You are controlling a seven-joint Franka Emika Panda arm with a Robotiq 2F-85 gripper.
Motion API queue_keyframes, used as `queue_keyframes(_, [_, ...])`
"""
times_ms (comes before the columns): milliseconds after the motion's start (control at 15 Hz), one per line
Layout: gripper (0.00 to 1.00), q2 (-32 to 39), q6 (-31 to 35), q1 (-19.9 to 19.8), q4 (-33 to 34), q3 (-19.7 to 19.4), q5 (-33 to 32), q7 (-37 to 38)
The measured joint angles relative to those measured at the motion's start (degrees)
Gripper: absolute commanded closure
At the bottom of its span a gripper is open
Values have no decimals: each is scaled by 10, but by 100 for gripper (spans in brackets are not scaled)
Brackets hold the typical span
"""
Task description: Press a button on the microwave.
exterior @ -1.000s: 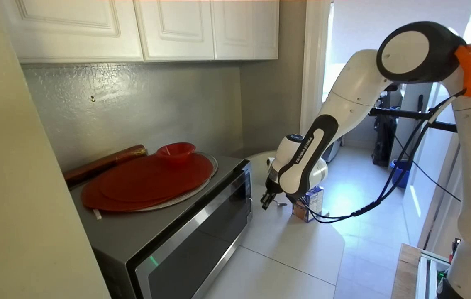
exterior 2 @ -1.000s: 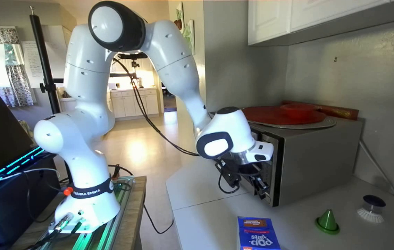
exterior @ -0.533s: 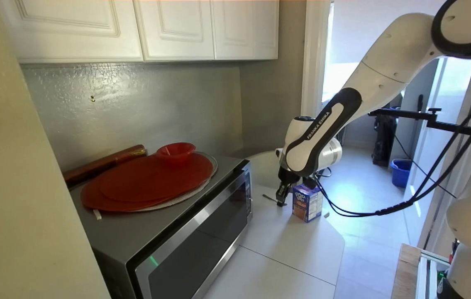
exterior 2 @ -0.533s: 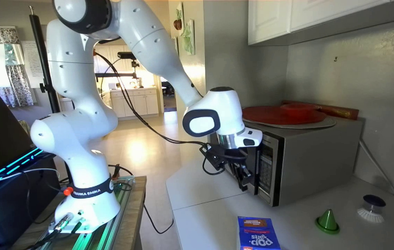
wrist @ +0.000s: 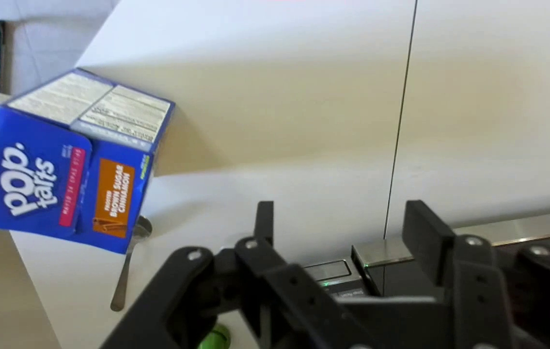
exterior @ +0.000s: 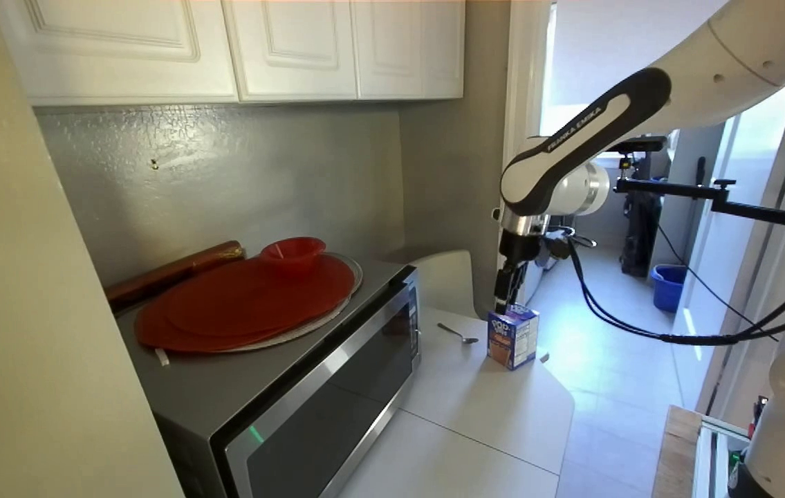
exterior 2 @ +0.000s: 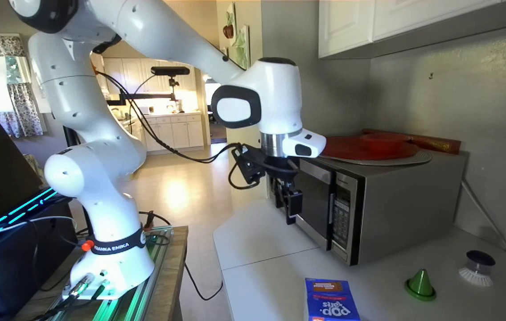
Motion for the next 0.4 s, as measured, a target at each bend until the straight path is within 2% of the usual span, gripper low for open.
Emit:
queue_keyframes(200, [2,-55,-87,21,9,-58,-34,22])
queue_keyframes(400, [0,-84,-129,34,17,-85,-38,26])
